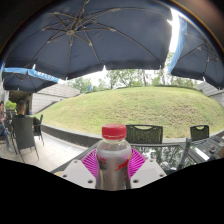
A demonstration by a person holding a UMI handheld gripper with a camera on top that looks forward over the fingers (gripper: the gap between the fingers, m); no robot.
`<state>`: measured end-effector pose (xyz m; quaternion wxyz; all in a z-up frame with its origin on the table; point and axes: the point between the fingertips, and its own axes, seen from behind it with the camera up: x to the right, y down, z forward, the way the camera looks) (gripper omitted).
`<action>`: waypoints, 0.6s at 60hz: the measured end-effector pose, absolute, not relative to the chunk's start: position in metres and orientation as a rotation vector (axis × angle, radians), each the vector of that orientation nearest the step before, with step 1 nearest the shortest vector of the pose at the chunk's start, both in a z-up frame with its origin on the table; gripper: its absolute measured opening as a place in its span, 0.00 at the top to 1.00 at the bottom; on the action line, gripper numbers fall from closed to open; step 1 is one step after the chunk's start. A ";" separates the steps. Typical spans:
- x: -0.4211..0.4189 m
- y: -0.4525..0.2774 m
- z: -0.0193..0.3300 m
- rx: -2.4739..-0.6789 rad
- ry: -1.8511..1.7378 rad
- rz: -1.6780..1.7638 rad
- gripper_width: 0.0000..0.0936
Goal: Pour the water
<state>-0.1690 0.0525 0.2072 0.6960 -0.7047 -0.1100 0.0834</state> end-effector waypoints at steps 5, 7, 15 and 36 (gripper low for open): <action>-0.171 0.062 0.159 -1.628 -0.235 0.229 0.64; -0.173 0.061 0.141 -1.644 -0.241 0.233 0.64; -0.182 0.062 0.112 -1.687 -0.280 0.278 0.63; -0.180 0.049 0.109 -1.737 -0.330 0.209 0.20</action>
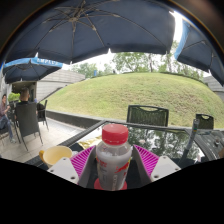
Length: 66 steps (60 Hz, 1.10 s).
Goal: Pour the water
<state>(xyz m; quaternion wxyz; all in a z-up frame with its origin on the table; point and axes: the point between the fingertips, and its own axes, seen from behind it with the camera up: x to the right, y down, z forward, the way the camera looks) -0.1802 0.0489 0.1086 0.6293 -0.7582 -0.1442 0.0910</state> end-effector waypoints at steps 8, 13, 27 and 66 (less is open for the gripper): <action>-0.168 0.012 0.122 -1.691 -0.381 0.145 0.11; -0.156 -0.014 0.131 -1.631 -0.432 0.064 0.10; -0.141 -0.091 0.131 -1.579 -0.468 -0.053 0.10; -0.130 -0.146 0.097 -1.671 -0.343 0.177 0.10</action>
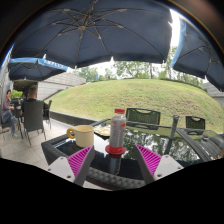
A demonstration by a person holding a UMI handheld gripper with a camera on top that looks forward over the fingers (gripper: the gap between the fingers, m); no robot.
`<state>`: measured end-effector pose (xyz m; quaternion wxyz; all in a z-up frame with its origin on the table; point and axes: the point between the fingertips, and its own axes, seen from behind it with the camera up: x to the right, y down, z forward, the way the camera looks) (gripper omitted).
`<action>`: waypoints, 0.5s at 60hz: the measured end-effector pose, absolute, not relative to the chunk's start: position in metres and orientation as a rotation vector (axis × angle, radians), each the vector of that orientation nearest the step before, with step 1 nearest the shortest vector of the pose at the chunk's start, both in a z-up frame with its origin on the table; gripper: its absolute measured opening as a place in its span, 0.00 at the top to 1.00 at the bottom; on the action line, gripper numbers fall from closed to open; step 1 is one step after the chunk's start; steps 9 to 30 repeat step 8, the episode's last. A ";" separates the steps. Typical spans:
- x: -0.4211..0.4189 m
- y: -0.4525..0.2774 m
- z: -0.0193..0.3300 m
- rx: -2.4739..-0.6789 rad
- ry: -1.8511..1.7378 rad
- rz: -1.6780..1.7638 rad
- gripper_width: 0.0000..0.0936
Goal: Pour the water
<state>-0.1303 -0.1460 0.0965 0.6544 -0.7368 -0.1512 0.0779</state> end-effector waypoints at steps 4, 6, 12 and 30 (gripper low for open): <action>-0.115 -0.139 0.101 -1.643 -0.323 0.116 0.11; -0.112 -0.138 0.104 -1.628 -0.330 0.086 0.10; -0.108 -0.137 0.106 -1.618 -0.338 0.061 0.11; -0.108 -0.137 0.106 -1.618 -0.338 0.061 0.11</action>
